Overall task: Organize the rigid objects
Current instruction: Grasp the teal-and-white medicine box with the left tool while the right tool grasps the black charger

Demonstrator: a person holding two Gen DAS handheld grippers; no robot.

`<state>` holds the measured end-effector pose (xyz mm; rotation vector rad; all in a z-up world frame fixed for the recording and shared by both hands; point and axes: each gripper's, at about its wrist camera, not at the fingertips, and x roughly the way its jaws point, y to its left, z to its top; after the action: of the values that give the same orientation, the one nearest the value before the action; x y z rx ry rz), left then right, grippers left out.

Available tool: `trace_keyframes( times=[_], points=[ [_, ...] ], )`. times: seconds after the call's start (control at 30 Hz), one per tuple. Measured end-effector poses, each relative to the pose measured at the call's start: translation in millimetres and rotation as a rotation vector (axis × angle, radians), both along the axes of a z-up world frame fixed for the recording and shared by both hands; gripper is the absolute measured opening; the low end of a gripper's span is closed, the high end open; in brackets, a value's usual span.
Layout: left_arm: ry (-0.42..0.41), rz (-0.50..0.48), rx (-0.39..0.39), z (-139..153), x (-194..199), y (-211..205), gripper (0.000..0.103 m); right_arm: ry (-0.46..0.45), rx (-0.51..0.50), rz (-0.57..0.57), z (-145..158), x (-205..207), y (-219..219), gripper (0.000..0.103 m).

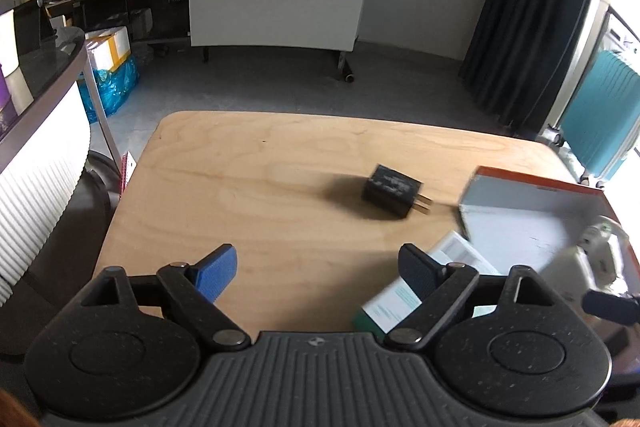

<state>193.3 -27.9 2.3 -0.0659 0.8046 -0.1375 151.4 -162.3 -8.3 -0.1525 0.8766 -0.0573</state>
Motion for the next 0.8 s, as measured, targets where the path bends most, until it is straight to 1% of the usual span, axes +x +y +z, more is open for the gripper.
trace_keyframes(
  times=[0.07, 0.13, 0.2, 0.27, 0.33, 0.4, 0.47, 0.57, 0.67, 0.73, 0.8],
  points=[
    [0.017, 0.009, 0.012, -5.6, 9.8, 1.5, 0.090, 0.014, -0.021, -0.014, -3.8, 5.6, 2.5, 0.088],
    [0.031, -0.004, 0.022, -11.1, 15.5, 3.0, 0.090, 0.040, -0.045, -0.034, -9.7, 13.7, 4.1, 0.088],
    [0.049, -0.033, 0.009, -15.2, 15.9, 5.4, 0.090, 0.074, -0.072, -0.042, -16.2, 21.5, 7.0, 0.088],
    [0.061, -0.053, -0.005, -18.1, 11.1, 9.3, 0.089, 0.085, -0.080, -0.034, -20.4, 28.9, 12.6, 0.088],
    [0.045, -0.041, 0.011, -17.7, 2.7, 16.8, 0.089, 0.068, -0.075, -0.006, -22.6, 35.0, 20.1, 0.088],
    [0.047, -0.014, 0.019, -17.6, -3.3, 30.2, 0.089, 0.041, -0.076, 0.025, -22.1, 39.4, 28.5, 0.088],
    [0.062, 0.038, 0.006, -19.2, -8.8, 49.0, 0.089, 0.008, -0.040, 0.072, -20.1, 42.1, 35.6, 0.088],
    [0.074, 0.113, -0.030, -18.7, -17.1, 78.0, 0.092, 0.005, 0.038, 0.157, -20.4, 42.2, 45.2, 0.088],
    [0.038, 0.187, -0.053, -7.9, -26.1, 93.9, 0.095, -0.044, 0.033, 0.173, -16.9, 34.3, 51.5, 0.088],
    [0.004, 0.170, -0.079, 1.8, -29.6, 92.0, 0.096, -0.058, 0.021, 0.145, -16.1, 32.1, 48.1, 0.088],
    [-0.014, 0.107, -0.079, 8.0, -25.9, 75.6, 0.100, -0.062, 0.039, 0.119, -12.5, 32.7, 38.8, 0.088]
  ],
)
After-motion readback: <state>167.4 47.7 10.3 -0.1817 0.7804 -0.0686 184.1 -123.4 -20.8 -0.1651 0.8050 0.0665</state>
